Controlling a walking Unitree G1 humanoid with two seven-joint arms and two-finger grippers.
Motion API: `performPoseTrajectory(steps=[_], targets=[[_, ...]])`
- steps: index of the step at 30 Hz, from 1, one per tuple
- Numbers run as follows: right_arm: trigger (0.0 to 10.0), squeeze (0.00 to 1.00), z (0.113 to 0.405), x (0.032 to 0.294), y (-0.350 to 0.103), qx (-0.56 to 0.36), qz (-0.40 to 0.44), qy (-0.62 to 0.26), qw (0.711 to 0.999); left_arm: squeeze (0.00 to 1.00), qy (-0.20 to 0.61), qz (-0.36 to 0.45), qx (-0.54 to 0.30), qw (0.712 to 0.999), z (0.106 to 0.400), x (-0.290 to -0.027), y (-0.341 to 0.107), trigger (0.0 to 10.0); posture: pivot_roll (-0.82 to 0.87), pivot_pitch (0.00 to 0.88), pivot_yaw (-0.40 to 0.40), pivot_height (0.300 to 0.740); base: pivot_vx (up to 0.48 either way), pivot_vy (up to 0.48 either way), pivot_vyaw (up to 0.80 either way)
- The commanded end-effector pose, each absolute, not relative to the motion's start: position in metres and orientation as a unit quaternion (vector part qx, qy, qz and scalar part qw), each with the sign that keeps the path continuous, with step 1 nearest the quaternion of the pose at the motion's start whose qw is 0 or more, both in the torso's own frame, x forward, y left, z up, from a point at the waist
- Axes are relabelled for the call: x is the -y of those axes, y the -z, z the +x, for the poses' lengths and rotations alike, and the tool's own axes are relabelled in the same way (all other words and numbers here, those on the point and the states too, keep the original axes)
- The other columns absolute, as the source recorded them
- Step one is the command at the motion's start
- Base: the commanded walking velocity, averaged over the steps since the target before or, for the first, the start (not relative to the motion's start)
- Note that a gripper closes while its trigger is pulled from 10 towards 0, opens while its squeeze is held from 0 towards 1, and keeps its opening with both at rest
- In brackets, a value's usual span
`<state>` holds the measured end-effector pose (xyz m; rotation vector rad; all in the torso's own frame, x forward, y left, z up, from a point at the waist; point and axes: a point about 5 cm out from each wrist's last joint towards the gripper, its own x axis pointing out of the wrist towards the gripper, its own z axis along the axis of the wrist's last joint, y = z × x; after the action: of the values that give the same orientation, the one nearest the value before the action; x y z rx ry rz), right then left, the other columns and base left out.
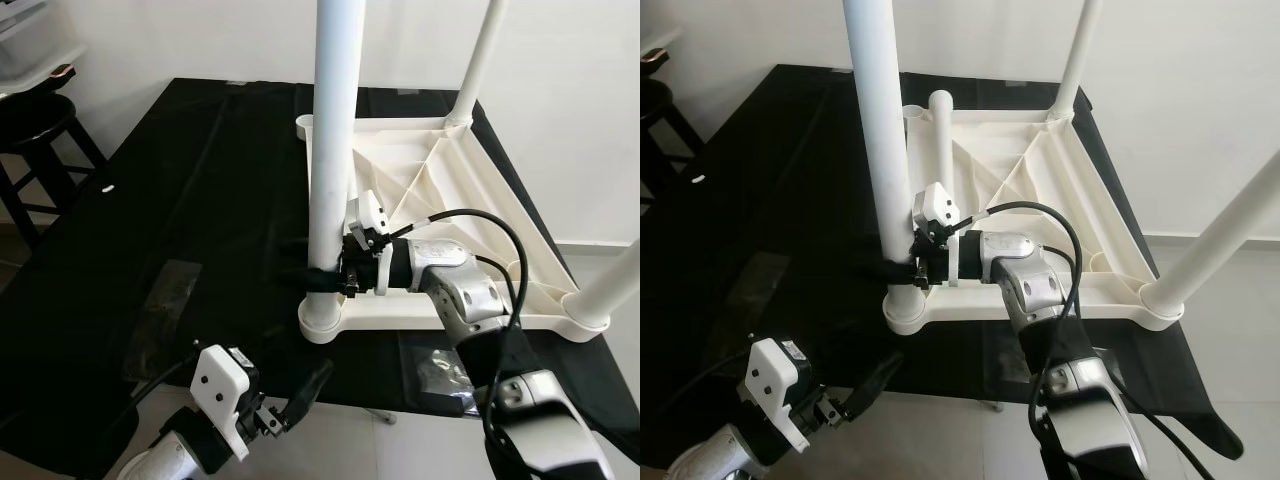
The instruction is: Building children table
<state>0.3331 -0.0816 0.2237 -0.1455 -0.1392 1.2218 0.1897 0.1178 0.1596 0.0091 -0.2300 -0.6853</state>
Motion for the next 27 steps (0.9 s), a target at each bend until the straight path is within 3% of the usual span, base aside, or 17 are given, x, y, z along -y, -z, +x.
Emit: performPoseTrajectory(steps=[1,2,3,8,14,15,16,17,18,19,27], targets=[[0.0,0.00,0.335,0.099,-0.217,0.057,-0.083,-0.406,0.908,0.00,0.338,0.008,0.108,0.935,0.187,-0.118,-0.159,10.0,-0.01,0.214,-0.057,0.740,0.000,0.000,0.00],[0.0,0.00,0.318,0.104,-0.200,0.037,-0.077,-0.293,0.952,0.00,0.337,0.008,0.108,0.935,0.189,-0.120,-0.159,10.0,-0.02,0.210,-0.052,0.740,0.000,0.000,0.00],[0.0,0.00,0.299,0.107,-0.189,0.025,-0.079,-0.225,0.971,0.00,0.337,0.009,0.109,0.935,0.190,-0.121,-0.159,10.0,-0.01,0.207,-0.043,0.740,0.000,0.000,0.00],[0.0,0.00,0.280,0.101,-0.179,0.013,-0.078,-0.206,0.975,0.00,0.337,0.011,0.108,0.935,0.193,-0.122,-0.158,10.0,-0.02,0.189,-0.022,0.740,0.000,0.000,0.00],[0.0,0.00,0.283,0.084,-0.173,0.016,-0.083,-0.240,0.967,0.00,0.332,0.019,0.107,0.937,0.199,-0.124,-0.155,10.0,0.01,0.152,-0.043,0.740,0.000,0.000,0.00],[1.8,0.00,0.283,0.079,-0.172,0.013,-0.078,-0.251,0.965,0.00,0.326,0.024,0.108,0.939,0.199,-0.125,-0.154,10.0,0.02,0.147,-0.043,0.740,0.000,0.000,0.00],[1.8,0.00,0.283,0.079,-0.172,0.013,-0.078,-0.251,0.965,0.00,0.326,0.024,0.108,0.939,0.199,-0.125,-0.154,10.0,0.02,0.147,-0.043,0.740,0.000,0.000,0.00],[9.5,0.00,0.282,0.074,-0.171,0.007,-0.073,-0.262,0.962,0.00,0.322,0.027,0.108,0.940,0.200,-0.127,-0.154,10.0,0.02,0.144,-0.041,0.740,0.000,0.000,0.00],[10.0,0.78,0.281,0.071,-0.171,0.008,-0.057,-0.267,0.962,0.00,0.320,0.028,0.108,0.941,0.201,-0.128,-0.153,10.0,0.02,0.135,-0.038,0.740,0.000,0.000,0.00],[10.0,1.00,0.280,0.069,-0.174,0.014,-0.045,-0.276,0.960,0.00,0.320,0.028,0.108,0.941,0.202,-0.128,-0.152,10.0,0.01,0.130,-0.036,0.740,0.000,0.000,0.00],[10.0,1.00,0.274,0.076,-0.199,0.074,-0.006,-0.305,0.949,0.00,0.318,0.030,0.106,0.942,0.205,-0.130,-0.150,10.0,0.00,0.114,-0.022,0.740,0.000,0.000,0.00]])
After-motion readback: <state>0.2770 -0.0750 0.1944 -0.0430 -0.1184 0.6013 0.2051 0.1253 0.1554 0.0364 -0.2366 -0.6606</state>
